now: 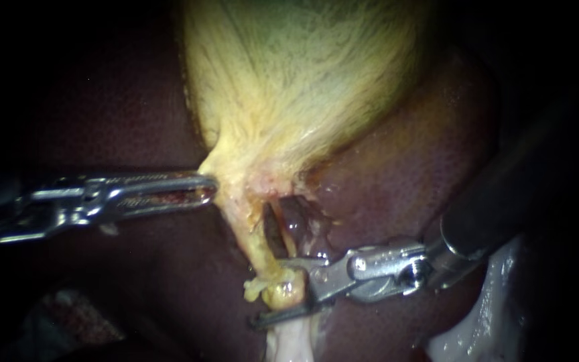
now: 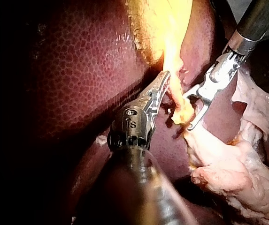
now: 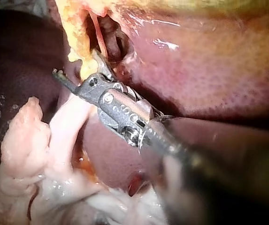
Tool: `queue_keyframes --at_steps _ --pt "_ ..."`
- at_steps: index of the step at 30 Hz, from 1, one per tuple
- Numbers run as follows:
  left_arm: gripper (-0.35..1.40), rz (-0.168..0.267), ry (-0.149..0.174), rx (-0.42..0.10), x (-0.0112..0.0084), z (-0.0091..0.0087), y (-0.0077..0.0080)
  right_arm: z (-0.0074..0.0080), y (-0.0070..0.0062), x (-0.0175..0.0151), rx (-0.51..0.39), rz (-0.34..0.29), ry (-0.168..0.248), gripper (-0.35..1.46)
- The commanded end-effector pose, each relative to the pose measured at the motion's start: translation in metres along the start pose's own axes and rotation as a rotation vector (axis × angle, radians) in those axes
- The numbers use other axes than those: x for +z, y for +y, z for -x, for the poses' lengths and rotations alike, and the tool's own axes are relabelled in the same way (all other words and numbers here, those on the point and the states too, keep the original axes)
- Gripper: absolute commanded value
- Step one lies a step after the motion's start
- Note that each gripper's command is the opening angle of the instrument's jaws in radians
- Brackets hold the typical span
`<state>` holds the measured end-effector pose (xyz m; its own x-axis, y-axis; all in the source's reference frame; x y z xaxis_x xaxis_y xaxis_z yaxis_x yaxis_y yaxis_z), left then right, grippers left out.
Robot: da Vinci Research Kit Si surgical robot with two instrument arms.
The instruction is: Going back first clip left tube
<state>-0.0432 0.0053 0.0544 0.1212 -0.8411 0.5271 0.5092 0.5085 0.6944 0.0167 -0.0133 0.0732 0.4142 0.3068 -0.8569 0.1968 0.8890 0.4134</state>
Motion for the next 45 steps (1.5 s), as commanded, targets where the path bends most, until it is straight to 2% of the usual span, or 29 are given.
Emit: queue_keyframes --at_steps 1,3,6,11,17,22,29,41,45 --pt "-0.35 0.001 0.0 0.0 0.0 0.0 -0.0001 -0.0003 0.0002 -0.0004 -0.012 0.014 -0.003 0.6" --pt "-0.35 0.001 0.0 0.0 -0.0001 0.0 -0.0001 -0.0009 0.0005 -0.0013 -0.031 0.054 -0.005 0.6" --pt "-0.35 0.001 0.0 0.001 -0.0002 0.0 -0.0001 -0.0014 0.0007 -0.0028 -0.037 0.072 -0.003 0.6" --pt "-0.35 0.0 0.0 0.001 -0.0002 0.0 0.0 -0.0013 0.0004 -0.0055 -0.034 0.088 -0.004 0.6" --pt "-0.35 -0.001 0.001 0.001 -0.0001 -0.0002 0.0004 -0.0017 -0.0005 -0.0091 -0.064 0.076 -0.003 0.6" --pt "-0.35 -0.002 0.001 0.002 0.0 -0.0002 0.0007 -0.0028 -0.0012 -0.0122 -0.108 0.064 -0.001 0.6" --pt "-0.35 0.001 0.0 0.002 0.0001 -0.0003 0.0011 -0.0045 -0.0012 -0.0153 -0.163 0.067 -0.003 0.6" --pt "-0.35 0.002 -0.001 0.003 0.0006 -0.0006 0.0019 -0.0055 -0.0009 -0.0181 -0.199 0.142 -0.028 0.6" --pt "-0.35 0.004 -0.002 0.006 0.0013 -0.0011 0.0021 -0.0056 -0.001 -0.0181 -0.204 0.137 -0.028 0.6"
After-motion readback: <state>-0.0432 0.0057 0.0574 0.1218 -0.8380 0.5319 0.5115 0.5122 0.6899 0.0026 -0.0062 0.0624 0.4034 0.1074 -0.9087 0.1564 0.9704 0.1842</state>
